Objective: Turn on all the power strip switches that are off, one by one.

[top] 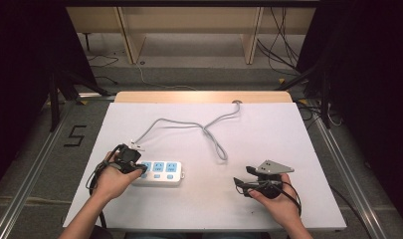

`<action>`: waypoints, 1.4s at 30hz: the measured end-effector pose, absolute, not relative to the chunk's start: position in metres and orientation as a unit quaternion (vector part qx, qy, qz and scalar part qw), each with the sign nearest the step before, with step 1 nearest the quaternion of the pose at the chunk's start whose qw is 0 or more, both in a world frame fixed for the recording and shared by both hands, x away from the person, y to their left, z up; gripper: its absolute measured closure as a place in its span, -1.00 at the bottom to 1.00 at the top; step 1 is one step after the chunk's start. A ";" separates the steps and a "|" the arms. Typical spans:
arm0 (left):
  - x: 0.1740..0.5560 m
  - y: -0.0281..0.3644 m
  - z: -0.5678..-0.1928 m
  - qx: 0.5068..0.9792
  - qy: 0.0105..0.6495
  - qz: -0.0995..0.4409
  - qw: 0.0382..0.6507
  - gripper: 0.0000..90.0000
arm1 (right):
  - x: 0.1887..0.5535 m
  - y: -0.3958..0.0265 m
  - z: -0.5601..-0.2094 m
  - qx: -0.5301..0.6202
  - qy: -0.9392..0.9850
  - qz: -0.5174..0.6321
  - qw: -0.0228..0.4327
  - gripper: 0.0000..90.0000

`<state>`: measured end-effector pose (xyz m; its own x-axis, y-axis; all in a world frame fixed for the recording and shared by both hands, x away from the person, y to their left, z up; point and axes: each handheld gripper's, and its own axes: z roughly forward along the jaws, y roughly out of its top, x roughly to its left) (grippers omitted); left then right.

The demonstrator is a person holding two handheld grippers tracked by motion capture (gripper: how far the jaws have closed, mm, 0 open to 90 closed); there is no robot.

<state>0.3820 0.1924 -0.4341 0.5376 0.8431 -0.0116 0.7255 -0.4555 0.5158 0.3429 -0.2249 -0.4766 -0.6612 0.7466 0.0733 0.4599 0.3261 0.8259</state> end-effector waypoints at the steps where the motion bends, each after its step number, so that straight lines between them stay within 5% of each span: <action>1: 0.382 0.192 -0.434 0.844 0.465 0.123 0.239 0.84 | 0.343 -0.225 -0.477 0.378 0.798 0.440 0.163 -0.22; 17: 0.381 0.186 -0.426 0.821 0.486 0.120 0.274 0.09 | 0.343 -0.225 -0.476 0.379 0.797 0.441 0.164 -0.22; 42: 0.389 0.172 -0.418 0.819 0.471 0.114 0.306 -0.21 | 0.342 -0.226 -0.476 0.381 0.796 0.440 0.165 -0.22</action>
